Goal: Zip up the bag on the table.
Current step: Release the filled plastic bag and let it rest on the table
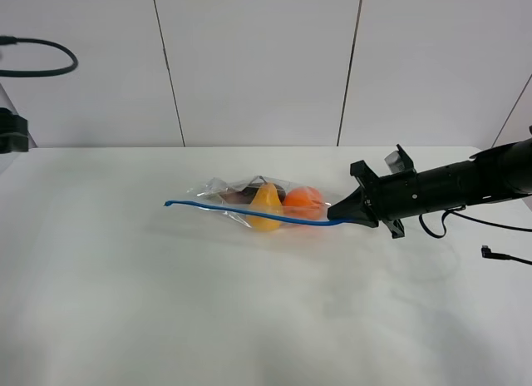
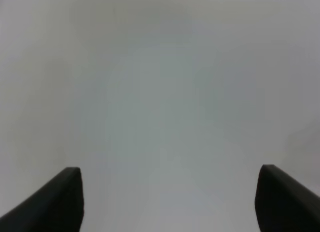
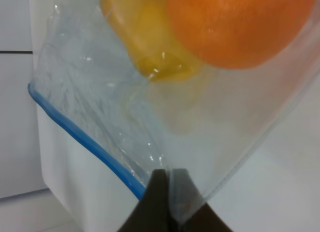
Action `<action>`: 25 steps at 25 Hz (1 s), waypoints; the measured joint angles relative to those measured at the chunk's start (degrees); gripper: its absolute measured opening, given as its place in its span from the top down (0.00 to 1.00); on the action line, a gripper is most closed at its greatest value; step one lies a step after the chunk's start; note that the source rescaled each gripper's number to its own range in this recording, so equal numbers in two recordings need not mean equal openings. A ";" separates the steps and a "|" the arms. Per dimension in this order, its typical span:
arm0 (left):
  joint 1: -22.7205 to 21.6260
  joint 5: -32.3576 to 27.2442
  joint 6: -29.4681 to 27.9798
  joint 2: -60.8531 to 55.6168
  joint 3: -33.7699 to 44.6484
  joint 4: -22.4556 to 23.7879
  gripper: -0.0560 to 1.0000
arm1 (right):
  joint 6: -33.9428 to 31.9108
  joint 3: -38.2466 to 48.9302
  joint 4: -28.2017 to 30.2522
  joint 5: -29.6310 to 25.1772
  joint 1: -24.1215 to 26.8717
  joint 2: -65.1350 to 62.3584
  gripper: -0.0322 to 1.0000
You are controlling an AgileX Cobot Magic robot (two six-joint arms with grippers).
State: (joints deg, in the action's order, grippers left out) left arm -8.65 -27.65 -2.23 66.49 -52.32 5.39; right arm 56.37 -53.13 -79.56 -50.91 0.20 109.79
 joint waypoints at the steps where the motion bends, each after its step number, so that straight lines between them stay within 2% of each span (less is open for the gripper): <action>1: 0.00 1.31 0.00 -4.11 2.07 -0.39 0.00 | 0.00 0.00 0.03 0.00 0.00 0.00 0.97; 4: 0.46 3.69 0.00 -14.96 7.11 -1.94 0.00 | 0.05 0.00 0.20 0.15 0.00 0.00 0.97; 8: 6.32 1.91 0.00 -27.00 11.68 -0.96 0.00 | 0.05 0.00 1.80 0.15 0.00 0.00 0.97; 10: 9.33 -1.68 0.00 -31.77 12.41 0.64 0.00 | 0.05 0.00 2.53 0.15 0.00 0.00 0.97; 12: 10.28 -5.01 0.00 -35.85 12.54 1.78 0.00 | 0.05 0.00 2.90 0.15 0.00 0.00 0.97; 21: 10.45 -17.38 -0.05 -49.38 12.54 2.10 0.01 | 0.05 0.00 3.14 0.40 0.00 0.00 0.97; 25: 10.45 -22.82 -0.05 -54.81 12.54 0.34 0.01 | 0.05 0.00 4.13 0.80 0.00 0.00 0.97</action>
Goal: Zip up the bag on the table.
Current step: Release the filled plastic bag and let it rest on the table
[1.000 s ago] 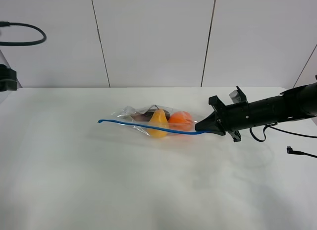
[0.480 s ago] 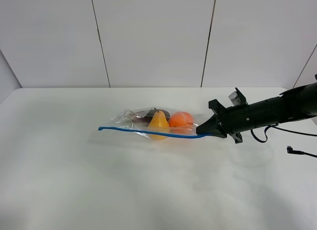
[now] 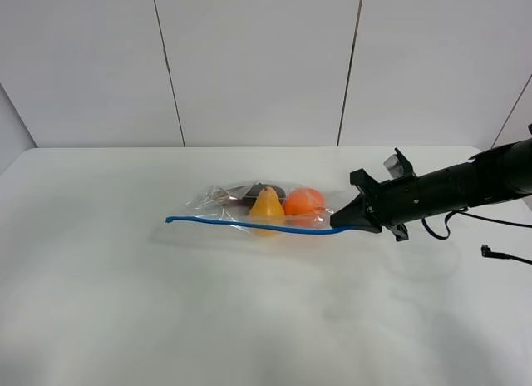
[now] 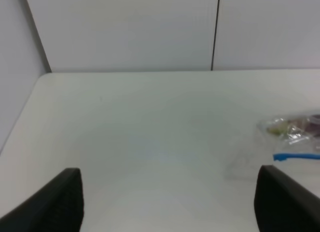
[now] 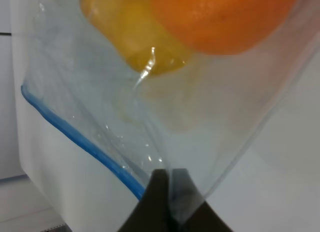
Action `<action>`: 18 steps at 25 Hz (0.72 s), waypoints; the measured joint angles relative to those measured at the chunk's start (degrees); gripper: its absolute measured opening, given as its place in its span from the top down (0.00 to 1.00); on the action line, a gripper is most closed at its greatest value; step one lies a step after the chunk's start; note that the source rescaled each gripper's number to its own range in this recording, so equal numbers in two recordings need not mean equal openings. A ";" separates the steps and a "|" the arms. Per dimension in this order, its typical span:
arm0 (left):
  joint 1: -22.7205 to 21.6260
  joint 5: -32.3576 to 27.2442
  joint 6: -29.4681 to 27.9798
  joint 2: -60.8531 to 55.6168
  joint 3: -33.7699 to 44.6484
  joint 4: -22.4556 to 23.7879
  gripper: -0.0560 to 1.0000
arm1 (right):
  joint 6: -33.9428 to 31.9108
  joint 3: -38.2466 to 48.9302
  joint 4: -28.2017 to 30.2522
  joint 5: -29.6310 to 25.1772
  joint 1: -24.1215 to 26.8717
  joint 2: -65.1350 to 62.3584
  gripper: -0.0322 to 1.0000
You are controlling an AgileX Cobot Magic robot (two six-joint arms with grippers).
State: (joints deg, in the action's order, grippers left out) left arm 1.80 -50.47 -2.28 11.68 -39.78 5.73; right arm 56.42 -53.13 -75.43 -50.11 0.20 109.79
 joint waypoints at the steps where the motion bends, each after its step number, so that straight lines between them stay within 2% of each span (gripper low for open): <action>1: 0.00 -1.32 0.00 -1.14 0.00 -0.92 0.01 | 0.00 0.00 0.31 0.32 0.00 0.00 0.97; 3: 0.00 -3.99 0.59 -3.07 0.00 -2.57 0.01 | 0.00 0.00 0.31 0.51 0.00 0.00 0.97; 10: 0.19 -7.23 2.28 -9.73 0.05 -9.14 0.01 | 0.00 0.00 0.43 1.01 0.00 0.00 0.97; 18: 0.19 -10.98 2.28 -12.09 1.88 -10.44 0.01 | 0.00 0.00 0.64 1.01 0.00 0.00 0.97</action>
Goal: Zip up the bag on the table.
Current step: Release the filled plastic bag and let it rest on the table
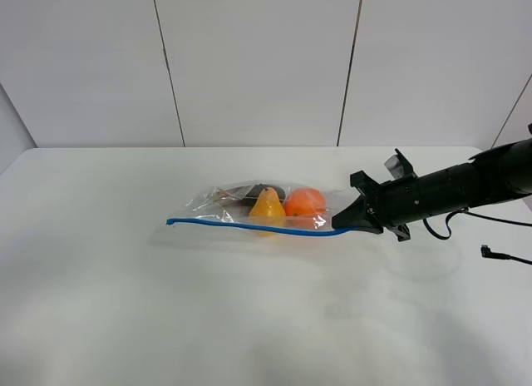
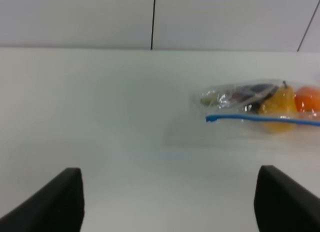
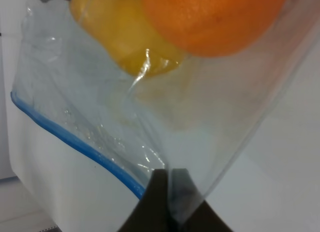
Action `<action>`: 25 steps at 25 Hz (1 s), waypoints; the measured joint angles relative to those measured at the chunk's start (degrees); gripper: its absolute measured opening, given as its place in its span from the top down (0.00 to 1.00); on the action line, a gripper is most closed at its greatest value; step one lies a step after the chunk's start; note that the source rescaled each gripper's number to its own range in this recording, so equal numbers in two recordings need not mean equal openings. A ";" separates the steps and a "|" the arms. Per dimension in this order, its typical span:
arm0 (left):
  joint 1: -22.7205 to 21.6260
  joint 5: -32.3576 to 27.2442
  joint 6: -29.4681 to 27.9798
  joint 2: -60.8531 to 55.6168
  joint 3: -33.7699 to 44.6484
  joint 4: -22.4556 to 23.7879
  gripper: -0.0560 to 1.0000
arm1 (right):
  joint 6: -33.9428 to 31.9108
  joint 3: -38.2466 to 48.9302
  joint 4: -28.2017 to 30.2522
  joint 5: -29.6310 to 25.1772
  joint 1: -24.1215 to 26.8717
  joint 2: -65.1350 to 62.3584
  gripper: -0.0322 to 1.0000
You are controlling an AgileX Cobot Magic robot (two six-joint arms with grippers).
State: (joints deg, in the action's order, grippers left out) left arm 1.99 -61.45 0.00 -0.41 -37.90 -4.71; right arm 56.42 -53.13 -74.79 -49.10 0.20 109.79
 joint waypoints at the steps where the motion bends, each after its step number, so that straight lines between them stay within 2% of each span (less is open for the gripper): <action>1: 0.00 -0.08 0.00 -0.05 0.96 -0.27 0.01 | 0.00 0.00 0.02 0.00 0.00 0.00 0.97; 10: 0.00 -0.79 0.42 -0.05 8.93 -0.38 0.01 | 0.00 0.00 0.19 -0.14 0.00 0.00 0.97; 25: 0.00 -0.20 0.49 -0.05 9.92 -0.33 0.01 | 0.00 0.00 0.19 -0.18 0.00 0.00 0.97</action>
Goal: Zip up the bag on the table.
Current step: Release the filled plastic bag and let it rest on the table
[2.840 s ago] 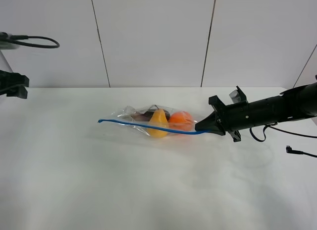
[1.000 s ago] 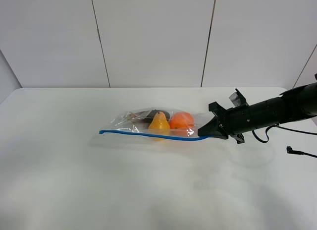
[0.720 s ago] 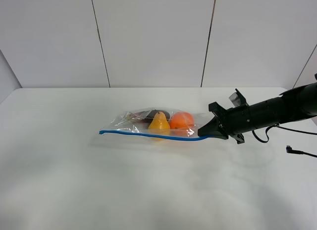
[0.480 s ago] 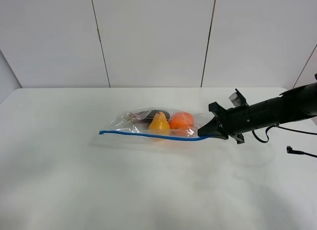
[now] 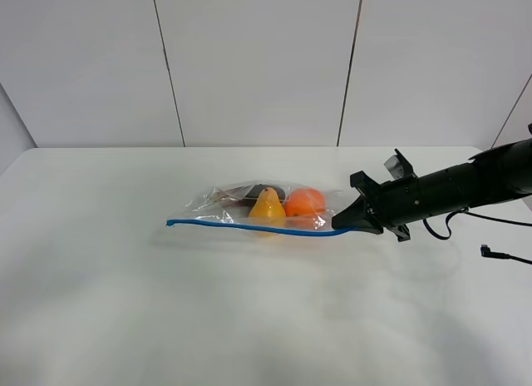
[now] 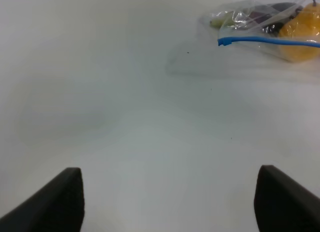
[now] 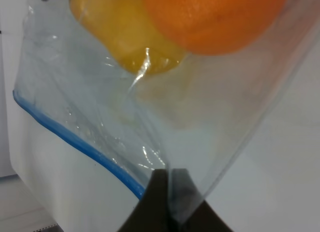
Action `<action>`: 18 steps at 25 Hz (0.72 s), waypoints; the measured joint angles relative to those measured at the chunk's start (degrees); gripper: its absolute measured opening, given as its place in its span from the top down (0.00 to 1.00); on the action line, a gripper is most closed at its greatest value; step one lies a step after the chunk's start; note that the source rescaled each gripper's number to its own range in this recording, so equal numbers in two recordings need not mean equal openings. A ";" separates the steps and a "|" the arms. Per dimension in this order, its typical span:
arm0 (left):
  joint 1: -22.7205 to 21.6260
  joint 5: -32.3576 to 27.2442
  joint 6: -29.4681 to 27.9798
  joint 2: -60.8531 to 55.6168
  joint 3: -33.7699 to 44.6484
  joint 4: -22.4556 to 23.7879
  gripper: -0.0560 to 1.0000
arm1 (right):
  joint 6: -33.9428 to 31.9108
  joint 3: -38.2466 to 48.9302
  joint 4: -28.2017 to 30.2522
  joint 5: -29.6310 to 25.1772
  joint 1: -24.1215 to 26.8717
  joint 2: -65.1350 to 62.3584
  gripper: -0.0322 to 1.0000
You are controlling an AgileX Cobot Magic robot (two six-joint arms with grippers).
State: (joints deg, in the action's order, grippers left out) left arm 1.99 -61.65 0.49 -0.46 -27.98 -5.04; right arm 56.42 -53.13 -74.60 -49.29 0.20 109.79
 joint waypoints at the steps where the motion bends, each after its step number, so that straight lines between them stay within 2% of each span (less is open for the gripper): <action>1: 0.00 0.04 0.00 0.00 0.00 0.00 0.01 | 0.00 0.00 0.00 0.00 0.00 0.00 0.97; 18: 0.00 0.17 0.00 0.00 0.00 0.00 0.01 | 0.00 0.00 0.00 0.00 0.00 0.00 0.97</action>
State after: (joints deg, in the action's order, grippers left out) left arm 1.99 -61.48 0.49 -0.46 -27.98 -5.04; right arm 56.42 -53.13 -74.60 -49.29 0.20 109.79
